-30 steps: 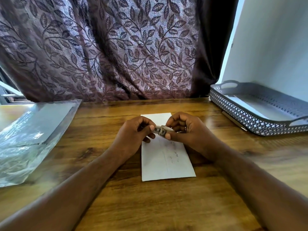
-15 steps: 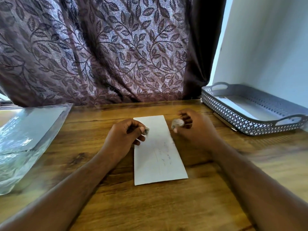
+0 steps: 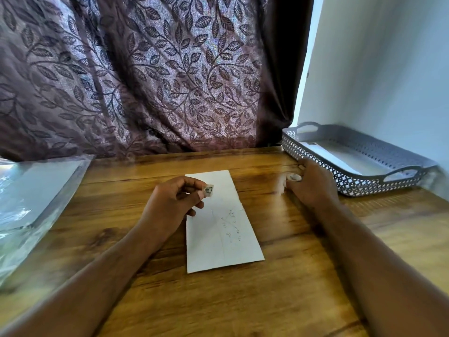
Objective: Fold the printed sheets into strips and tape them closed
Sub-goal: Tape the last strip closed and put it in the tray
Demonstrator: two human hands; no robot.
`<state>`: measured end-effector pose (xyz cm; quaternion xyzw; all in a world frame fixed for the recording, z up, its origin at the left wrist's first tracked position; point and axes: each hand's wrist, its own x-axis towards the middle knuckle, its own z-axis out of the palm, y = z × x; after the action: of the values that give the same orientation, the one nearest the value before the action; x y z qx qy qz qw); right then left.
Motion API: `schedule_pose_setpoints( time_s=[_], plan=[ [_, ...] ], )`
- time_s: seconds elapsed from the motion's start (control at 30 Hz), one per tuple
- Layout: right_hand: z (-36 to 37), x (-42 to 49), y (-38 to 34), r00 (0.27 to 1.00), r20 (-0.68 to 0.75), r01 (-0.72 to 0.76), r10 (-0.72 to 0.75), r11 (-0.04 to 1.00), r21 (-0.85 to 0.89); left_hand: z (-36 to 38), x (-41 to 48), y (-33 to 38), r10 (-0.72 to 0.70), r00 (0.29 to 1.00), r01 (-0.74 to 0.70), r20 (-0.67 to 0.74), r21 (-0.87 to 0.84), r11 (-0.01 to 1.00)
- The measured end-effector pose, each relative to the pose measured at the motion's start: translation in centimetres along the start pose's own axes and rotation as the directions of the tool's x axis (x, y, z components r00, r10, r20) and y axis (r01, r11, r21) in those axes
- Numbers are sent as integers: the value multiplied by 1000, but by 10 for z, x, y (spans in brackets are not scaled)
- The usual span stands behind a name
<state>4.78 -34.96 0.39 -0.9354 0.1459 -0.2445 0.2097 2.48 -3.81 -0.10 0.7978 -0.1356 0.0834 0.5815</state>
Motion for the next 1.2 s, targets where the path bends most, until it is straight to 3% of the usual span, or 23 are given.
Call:
schedule_pose_setpoints(
  time_s=[0.13,0.23,0.33,0.77,0.93,1.2],
  plan=[
    [-13,-15,-28,988,-88,136,-124,980,148,2,-1,2,19,1000,-19,2,25,999],
    [-13,-42,-61,974,0,209,-225,903,375,4,-2,2,44,999,-45,5,54,998],
    [0,-66,-88,954,51,242,-294,863,444,4,-3,1,78,997,-78,7,127,989],
    [25,-69,-93,890,153,329,-430,837,438,3,-2,-2,135,991,-132,2,223,966],
    [38,-60,-94,824,267,406,-500,849,339,-7,2,-8,165,985,-136,-54,346,928],
    [45,-56,-96,760,439,411,-479,878,245,-19,10,-15,141,988,-89,-67,498,863]
  ],
)
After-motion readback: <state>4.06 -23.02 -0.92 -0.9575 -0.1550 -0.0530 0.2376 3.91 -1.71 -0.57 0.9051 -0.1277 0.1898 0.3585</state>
